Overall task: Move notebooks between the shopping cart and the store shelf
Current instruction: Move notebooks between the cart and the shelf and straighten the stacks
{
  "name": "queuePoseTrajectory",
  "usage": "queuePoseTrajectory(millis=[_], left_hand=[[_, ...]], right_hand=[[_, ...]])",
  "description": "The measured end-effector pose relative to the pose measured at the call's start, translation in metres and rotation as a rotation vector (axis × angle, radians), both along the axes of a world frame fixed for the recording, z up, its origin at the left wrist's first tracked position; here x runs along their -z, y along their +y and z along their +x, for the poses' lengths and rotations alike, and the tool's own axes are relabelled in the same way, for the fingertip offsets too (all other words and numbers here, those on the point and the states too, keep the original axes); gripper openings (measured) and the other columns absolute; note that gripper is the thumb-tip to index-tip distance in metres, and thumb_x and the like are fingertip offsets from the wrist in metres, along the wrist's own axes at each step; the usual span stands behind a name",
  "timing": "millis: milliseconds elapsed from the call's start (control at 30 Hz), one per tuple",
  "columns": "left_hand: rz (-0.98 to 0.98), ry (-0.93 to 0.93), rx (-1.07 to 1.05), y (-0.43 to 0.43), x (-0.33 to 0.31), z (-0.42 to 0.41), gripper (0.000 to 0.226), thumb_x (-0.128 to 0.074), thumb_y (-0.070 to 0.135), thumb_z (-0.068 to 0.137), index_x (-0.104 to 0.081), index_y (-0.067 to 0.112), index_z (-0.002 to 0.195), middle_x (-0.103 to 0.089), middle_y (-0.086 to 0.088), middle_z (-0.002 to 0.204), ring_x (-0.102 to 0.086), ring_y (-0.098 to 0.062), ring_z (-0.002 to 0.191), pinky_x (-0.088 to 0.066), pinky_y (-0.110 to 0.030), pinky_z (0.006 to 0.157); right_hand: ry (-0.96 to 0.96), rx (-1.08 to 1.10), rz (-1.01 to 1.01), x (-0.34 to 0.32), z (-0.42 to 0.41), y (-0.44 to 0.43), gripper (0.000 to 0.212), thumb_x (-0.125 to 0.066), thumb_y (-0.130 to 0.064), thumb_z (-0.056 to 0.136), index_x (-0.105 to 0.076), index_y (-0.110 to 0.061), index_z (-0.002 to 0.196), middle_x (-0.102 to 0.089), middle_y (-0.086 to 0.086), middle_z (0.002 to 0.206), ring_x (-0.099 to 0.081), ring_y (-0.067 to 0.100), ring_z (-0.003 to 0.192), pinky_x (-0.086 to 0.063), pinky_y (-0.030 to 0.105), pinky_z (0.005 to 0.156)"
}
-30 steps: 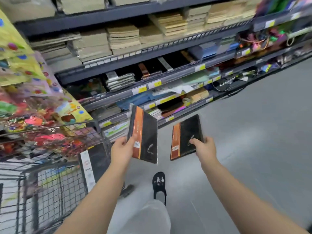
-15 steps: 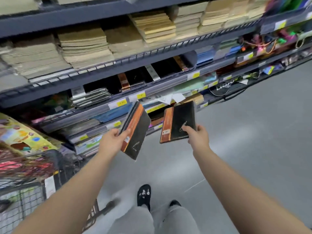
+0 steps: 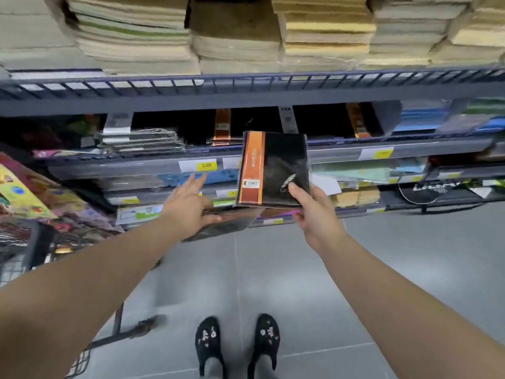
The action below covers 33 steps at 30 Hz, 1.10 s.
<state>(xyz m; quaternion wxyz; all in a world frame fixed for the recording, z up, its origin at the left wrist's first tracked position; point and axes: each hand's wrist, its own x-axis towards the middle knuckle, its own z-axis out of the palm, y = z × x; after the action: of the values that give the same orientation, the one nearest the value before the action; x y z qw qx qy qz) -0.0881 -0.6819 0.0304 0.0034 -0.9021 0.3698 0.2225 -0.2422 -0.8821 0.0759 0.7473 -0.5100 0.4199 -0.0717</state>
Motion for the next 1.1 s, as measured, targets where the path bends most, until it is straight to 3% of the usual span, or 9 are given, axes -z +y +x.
queuePoseTrajectory(millis=[100,167,333,433,567,700,867,1000,1100], left_hand=[[0.061,-0.086,0.03,-0.015,0.02,0.018,0.047,-0.052,0.062,0.085,-0.067,0.03,0.116,0.013,-0.003,0.161,0.008,-0.026,0.148,-0.003,-0.044,0.12],[0.084,-0.153,0.022,-0.019,0.033,0.029,0.046,-0.05,0.062,0.086,-0.067,0.031,0.115,0.018,-0.004,0.159,0.011,-0.028,0.147,-0.001,-0.045,0.119],[0.07,-0.209,-0.051,-0.02,0.057,0.051,0.04,-0.05,0.059,0.088,-0.067,0.033,0.112,0.025,-0.01,0.157,0.014,-0.03,0.146,0.002,-0.046,0.119],[0.074,-0.195,-0.034,-0.021,0.068,0.052,0.035,-0.052,0.054,0.09,-0.068,0.029,0.108,0.029,-0.012,0.155,0.016,-0.03,0.146,0.003,-0.047,0.118],[0.111,-0.17,-0.03,-0.021,0.076,0.05,0.033,-0.052,0.054,0.09,-0.067,0.032,0.109,0.03,-0.01,0.154,0.018,-0.03,0.146,0.003,-0.048,0.119],[0.116,-0.157,-0.034,-0.021,0.079,0.051,0.031,-0.052,0.052,0.091,-0.069,0.028,0.101,0.038,-0.008,0.148,0.02,-0.03,0.145,0.002,-0.046,0.119],[0.108,-0.162,-0.041,-0.022,0.082,0.051,0.029,-0.053,0.05,0.091,-0.07,0.025,0.089,0.046,-0.006,0.139,0.022,-0.03,0.144,0.004,-0.046,0.119],[0.106,-0.135,-0.036,-0.022,0.081,0.05,0.028,-0.054,0.05,0.09,-0.069,0.027,0.09,0.039,-0.009,0.15,0.024,-0.03,0.144,0.004,-0.049,0.119],[0.052,-0.12,-0.041,-0.021,0.078,0.051,0.018,-0.059,0.042,0.091,-0.07,0.028,0.094,0.037,-0.007,0.151,0.023,-0.028,0.144,0.004,-0.048,0.118]], right_hand=[[-0.006,-0.052,0.032,0.023,0.027,-0.013,0.044,-0.071,-0.038,0.079,-0.058,-0.025,0.119,-0.067,-0.01,0.114,-0.061,0.005,0.104,-0.046,0.024,0.081],[-0.019,-0.061,0.04,0.034,0.046,-0.017,0.066,-0.074,-0.044,0.072,-0.05,-0.027,0.132,-0.061,-0.008,0.128,-0.056,0.008,0.114,-0.043,0.024,0.079],[-0.116,-0.064,0.015,0.047,0.096,-0.02,0.048,-0.07,-0.029,0.084,-0.053,-0.024,0.129,-0.061,-0.005,0.126,-0.05,0.013,0.086,-0.033,0.021,0.055],[-0.147,-0.152,-0.107,0.047,0.115,-0.018,0.014,-0.064,-0.024,0.09,-0.062,-0.026,0.104,-0.064,-0.011,0.096,-0.042,0.01,0.071,-0.028,0.021,0.054],[-0.189,-0.302,-0.296,0.054,0.122,-0.01,0.036,-0.067,-0.013,0.086,-0.056,-0.016,0.12,-0.067,-0.009,0.097,-0.06,-0.007,0.067,-0.044,0.013,0.058],[-0.269,-0.346,-0.418,0.064,0.122,-0.006,0.048,-0.066,-0.01,0.087,-0.048,-0.017,0.132,-0.067,-0.002,0.119,-0.064,0.003,0.103,-0.053,0.017,0.084],[-0.114,-0.158,-0.612,0.066,0.142,-0.003,0.066,-0.07,-0.031,0.084,-0.04,-0.014,0.14,-0.054,0.002,0.068,-0.058,0.0,0.073,-0.04,0.006,0.068],[-0.027,0.017,-0.699,0.08,0.146,0.003,0.055,-0.075,-0.036,0.078,-0.037,-0.01,0.106,-0.043,-0.005,0.065,-0.045,0.01,0.06,-0.04,0.023,0.065],[-0.028,-0.022,-0.643,0.084,0.134,0.008,0.052,-0.075,-0.039,0.077,-0.033,-0.014,0.093,-0.039,-0.004,0.068,-0.04,0.013,0.062,-0.038,0.022,0.062]])
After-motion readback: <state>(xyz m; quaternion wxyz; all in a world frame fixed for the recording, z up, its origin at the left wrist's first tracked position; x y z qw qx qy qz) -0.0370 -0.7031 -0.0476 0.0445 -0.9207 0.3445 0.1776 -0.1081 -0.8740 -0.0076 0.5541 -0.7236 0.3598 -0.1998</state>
